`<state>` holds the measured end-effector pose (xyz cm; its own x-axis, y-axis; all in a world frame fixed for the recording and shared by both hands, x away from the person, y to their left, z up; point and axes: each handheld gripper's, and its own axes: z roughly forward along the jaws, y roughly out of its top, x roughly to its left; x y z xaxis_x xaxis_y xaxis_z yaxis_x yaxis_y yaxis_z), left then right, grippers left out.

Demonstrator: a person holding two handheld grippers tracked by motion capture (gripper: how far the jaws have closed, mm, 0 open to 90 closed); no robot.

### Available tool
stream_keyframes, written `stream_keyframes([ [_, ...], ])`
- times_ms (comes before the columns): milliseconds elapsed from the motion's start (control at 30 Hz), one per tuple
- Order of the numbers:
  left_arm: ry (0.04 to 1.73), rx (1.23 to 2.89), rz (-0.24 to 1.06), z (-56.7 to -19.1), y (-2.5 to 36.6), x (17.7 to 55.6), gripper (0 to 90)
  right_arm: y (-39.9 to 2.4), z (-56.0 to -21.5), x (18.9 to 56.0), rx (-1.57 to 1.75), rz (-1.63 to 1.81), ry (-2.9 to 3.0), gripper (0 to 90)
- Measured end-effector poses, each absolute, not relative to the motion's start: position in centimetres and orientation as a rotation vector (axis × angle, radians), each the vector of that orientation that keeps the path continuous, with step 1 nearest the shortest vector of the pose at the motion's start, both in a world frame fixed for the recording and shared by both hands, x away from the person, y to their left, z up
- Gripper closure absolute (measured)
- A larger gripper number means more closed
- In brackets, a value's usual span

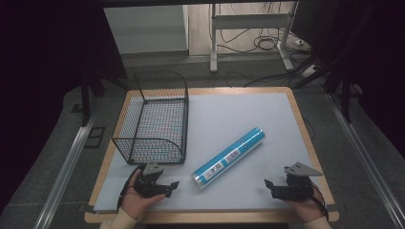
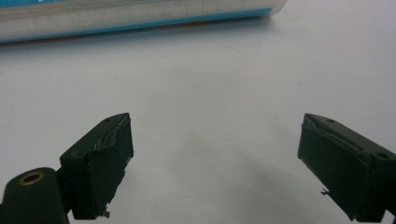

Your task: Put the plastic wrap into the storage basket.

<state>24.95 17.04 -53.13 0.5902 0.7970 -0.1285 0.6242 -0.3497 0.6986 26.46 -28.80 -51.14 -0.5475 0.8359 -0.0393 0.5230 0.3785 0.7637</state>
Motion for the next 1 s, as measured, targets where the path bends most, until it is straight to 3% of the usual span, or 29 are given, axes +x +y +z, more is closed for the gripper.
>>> stream_keyframes([
  [1000,1.048,2.045,0.335,-50.1,16.0,24.4,20.0,-28.6,-51.1,26.6,1.141,0.975,2.235,11.3],
])
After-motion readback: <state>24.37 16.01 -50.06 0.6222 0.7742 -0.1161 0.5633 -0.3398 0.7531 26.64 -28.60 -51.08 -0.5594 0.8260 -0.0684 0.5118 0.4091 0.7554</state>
